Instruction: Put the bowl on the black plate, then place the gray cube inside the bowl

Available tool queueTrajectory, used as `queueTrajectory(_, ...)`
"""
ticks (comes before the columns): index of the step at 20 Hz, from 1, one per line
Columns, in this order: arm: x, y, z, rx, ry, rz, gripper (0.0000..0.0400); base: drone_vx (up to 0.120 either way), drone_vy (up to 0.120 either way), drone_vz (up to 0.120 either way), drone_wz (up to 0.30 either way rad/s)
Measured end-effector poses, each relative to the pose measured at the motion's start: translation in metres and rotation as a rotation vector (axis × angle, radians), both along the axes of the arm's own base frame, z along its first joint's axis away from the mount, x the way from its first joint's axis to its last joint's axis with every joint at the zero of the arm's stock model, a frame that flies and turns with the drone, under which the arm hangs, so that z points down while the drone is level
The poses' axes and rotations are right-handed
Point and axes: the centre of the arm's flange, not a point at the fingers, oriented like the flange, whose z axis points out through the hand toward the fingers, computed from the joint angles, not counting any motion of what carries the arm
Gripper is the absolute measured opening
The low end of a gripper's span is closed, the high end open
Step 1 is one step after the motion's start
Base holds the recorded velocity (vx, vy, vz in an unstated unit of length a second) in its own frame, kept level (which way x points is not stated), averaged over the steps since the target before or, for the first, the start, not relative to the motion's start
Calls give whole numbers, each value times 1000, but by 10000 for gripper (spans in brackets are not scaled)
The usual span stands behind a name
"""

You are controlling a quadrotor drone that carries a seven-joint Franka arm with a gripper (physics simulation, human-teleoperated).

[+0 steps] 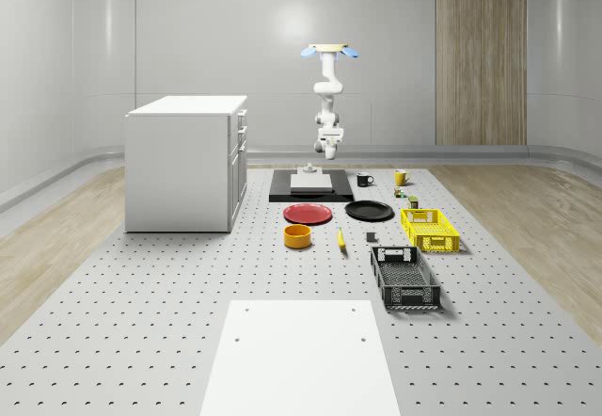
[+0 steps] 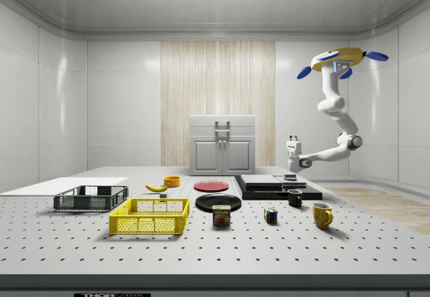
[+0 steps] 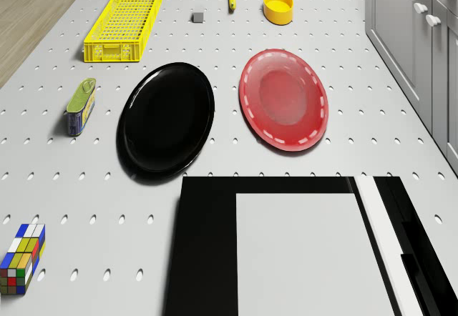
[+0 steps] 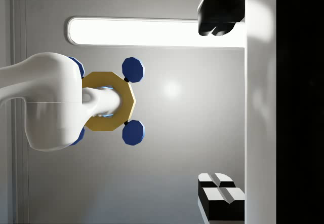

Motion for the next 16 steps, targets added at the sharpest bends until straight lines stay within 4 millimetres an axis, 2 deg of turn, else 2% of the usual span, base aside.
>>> queueTrajectory(10, -1, 5, 0, -54, -8, -1, 400, 120, 0, 0, 0)
queueTrajectory(16, -1, 17, -2, -170, -12, -4, 400, 120, 0, 0, 0)
